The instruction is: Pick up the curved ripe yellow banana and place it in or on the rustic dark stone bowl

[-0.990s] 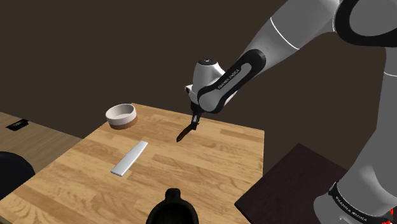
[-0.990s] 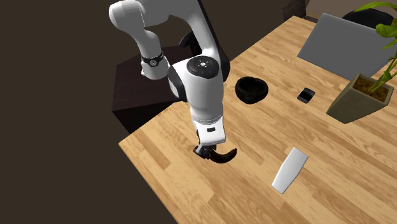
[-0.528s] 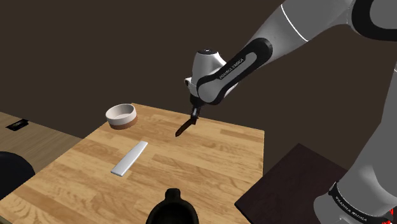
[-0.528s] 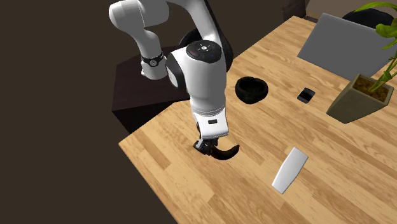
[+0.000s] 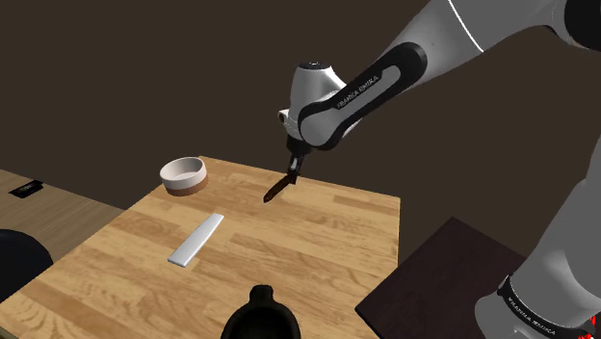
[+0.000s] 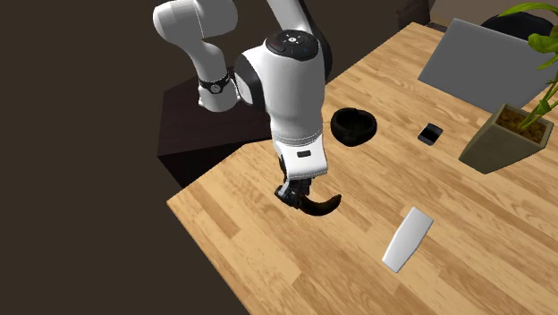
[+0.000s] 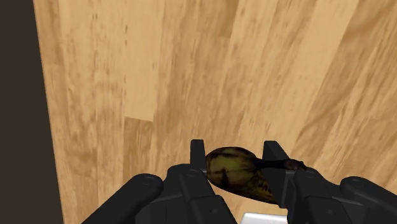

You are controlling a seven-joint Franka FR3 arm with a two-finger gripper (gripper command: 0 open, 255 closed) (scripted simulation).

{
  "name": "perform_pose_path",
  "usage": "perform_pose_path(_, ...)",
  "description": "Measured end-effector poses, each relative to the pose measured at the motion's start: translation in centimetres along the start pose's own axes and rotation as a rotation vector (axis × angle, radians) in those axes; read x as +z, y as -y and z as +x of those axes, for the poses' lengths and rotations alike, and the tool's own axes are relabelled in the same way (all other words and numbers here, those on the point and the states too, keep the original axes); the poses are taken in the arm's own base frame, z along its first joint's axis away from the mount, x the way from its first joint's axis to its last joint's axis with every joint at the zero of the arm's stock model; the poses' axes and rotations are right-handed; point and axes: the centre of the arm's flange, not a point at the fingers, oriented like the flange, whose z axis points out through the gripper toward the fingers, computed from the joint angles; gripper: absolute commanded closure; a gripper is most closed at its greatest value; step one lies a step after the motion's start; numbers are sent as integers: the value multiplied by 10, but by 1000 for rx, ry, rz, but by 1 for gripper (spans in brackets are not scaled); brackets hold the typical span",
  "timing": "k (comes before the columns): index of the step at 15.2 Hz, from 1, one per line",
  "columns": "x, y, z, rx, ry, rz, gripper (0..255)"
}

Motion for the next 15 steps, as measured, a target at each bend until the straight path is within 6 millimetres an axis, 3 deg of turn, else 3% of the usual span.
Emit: perform_pose_path(15,-25,191,-26,-2,1,1,255)
